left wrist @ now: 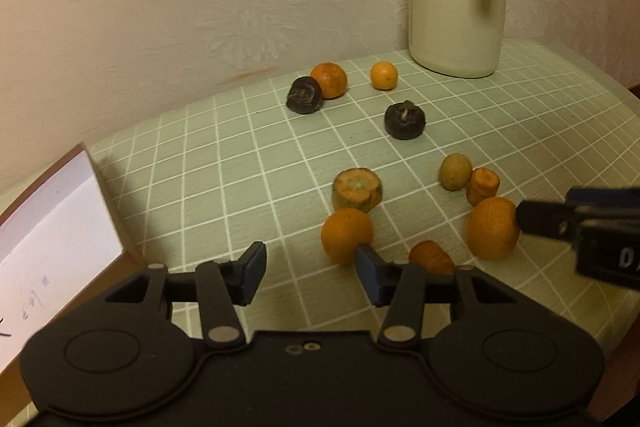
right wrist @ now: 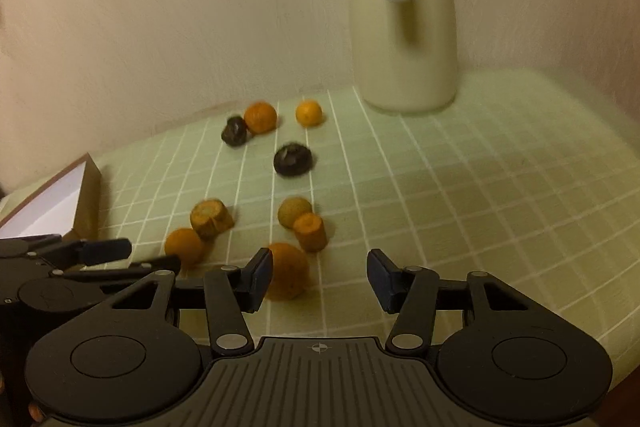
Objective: Organize fruits
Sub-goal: 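Move the left and right tools toward the fruits and close on orange kumquats, then carry the kumquat in the left tool while the right tool carries another kumquat to the box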
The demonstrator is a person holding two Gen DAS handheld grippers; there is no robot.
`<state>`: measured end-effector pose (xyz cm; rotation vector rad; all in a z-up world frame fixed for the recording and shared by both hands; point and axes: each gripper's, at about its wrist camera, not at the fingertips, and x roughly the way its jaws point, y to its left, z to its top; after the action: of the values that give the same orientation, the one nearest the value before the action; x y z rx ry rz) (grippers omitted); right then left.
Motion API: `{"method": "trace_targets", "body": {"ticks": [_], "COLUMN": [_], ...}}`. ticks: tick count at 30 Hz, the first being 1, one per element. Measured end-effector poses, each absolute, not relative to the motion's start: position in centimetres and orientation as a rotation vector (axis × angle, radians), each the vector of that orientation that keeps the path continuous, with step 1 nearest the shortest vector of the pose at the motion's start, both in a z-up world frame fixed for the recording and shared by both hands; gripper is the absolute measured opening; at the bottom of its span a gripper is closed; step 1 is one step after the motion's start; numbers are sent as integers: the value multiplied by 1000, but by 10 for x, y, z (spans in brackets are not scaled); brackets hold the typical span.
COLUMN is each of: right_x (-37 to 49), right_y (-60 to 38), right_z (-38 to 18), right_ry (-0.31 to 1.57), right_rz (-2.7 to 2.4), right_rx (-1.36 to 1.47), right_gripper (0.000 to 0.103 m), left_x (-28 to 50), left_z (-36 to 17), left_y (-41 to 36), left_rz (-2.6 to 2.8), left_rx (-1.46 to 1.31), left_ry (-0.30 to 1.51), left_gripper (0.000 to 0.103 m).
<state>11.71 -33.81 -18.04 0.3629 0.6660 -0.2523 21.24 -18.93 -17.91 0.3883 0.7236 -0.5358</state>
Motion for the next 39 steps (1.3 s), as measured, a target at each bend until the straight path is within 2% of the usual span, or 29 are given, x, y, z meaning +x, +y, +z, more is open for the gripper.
{"method": "trace_targets", "body": {"ticks": [11, 12, 13, 17, 33, 34, 36, 39], "right_x": [125, 126, 126, 127, 140, 142, 145, 146], "right_y": [-338, -339, -339, -338, -330, -330, -330, -330], "right_z": [-184, -184, -184, -186, -196, -197, -200, -201], "right_ry": [668, 667, 668, 672, 700, 702, 709, 695], "right_rz": [-217, -212, -207, -187, -130, -125, -111, -118], "right_rx": [386, 394, 402, 420, 474, 483, 502, 503], "right_gripper": [54, 54, 54, 54, 54, 51, 38, 38], "left_x": [221, 221, 222, 225, 228, 228, 228, 229], "left_z": [-187, -189, -191, -192, -191, -191, -191, -191], "left_y": [-207, -207, -207, -206, -186, -185, -183, -180], "left_rz": [-569, -571, -576, -587, -547, -545, -541, -535], "left_rx": [397, 397, 396, 368, 316, 314, 311, 305], "left_ry": [743, 749, 757, 766, 759, 760, 759, 758], "left_gripper": [39, 36, 29, 21, 19, 19, 19, 19]}}
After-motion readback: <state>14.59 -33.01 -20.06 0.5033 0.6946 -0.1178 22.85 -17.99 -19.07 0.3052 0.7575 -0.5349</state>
